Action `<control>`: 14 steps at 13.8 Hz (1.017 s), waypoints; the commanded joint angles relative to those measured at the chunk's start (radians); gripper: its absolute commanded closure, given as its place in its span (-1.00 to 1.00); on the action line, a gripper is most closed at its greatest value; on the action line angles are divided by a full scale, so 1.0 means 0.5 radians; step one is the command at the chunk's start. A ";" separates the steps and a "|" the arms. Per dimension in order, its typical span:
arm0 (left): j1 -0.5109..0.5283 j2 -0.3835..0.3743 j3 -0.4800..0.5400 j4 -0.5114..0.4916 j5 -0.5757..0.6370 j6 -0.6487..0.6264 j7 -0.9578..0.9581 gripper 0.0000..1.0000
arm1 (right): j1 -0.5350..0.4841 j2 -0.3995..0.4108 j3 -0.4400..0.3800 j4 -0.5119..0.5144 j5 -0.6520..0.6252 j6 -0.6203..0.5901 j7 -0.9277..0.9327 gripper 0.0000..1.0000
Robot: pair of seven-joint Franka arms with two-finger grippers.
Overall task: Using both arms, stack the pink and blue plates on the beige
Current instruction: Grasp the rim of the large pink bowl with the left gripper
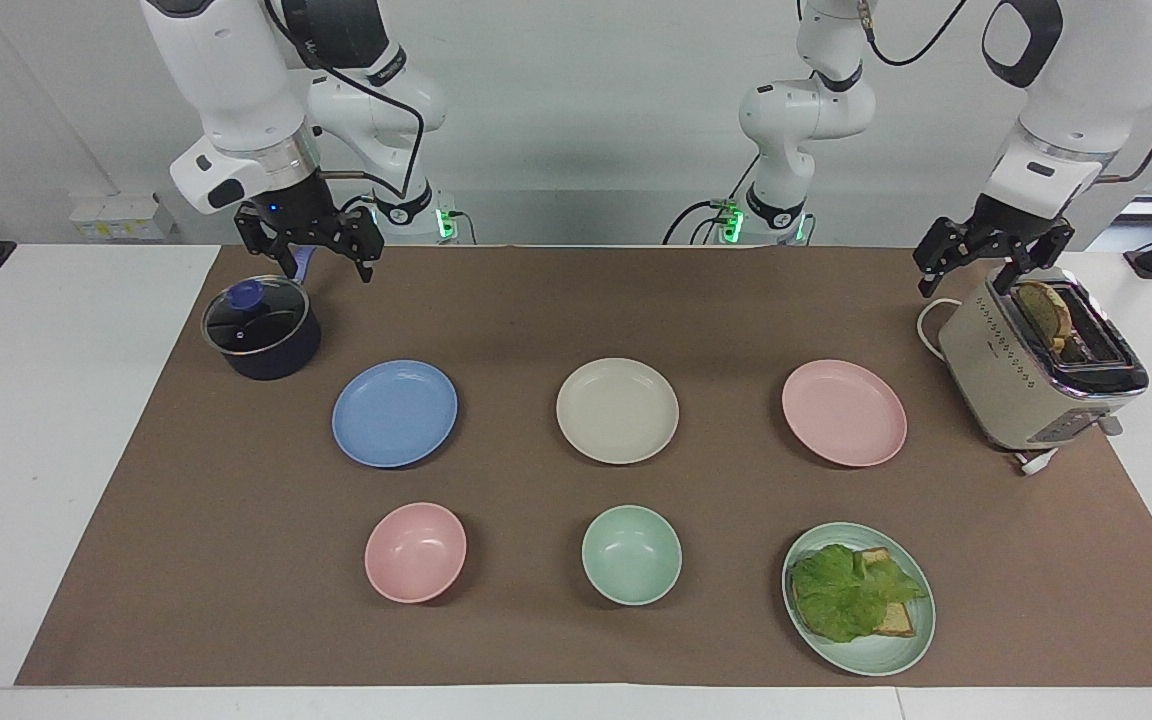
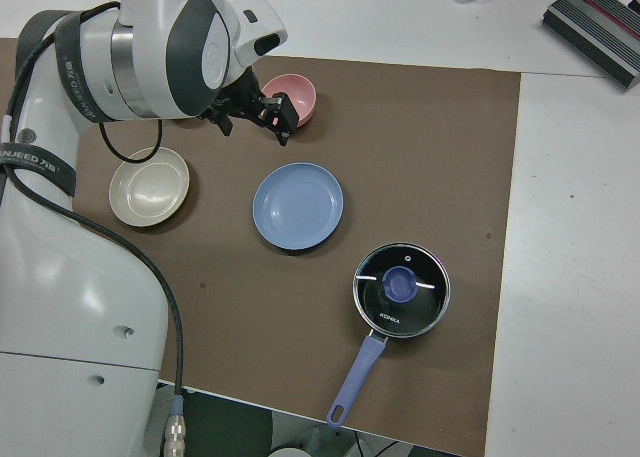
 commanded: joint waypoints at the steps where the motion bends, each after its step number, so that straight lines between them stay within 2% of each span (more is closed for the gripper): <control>1: -0.001 -0.020 0.009 0.009 0.024 -0.039 -0.011 -1.00 | -0.026 -0.036 0.002 -0.041 0.041 0.013 -0.050 -1.00; 5: 0.008 -0.029 0.015 -0.018 0.012 -0.042 -0.023 -1.00 | -0.029 -0.036 0.002 -0.038 0.041 0.007 -0.044 -1.00; 7: 0.011 -0.029 0.018 -0.128 0.012 0.001 -0.026 -1.00 | -0.029 -0.036 0.002 -0.041 0.041 0.010 -0.053 -1.00; 12: 0.075 0.004 0.021 -0.463 0.012 0.366 -0.014 -1.00 | -0.029 -0.036 0.002 -0.044 0.050 0.016 -0.062 -1.00; 14: 0.078 0.069 0.024 -0.573 0.012 0.507 -0.010 -1.00 | -0.029 -0.036 0.002 -0.041 0.050 0.019 -0.059 -1.00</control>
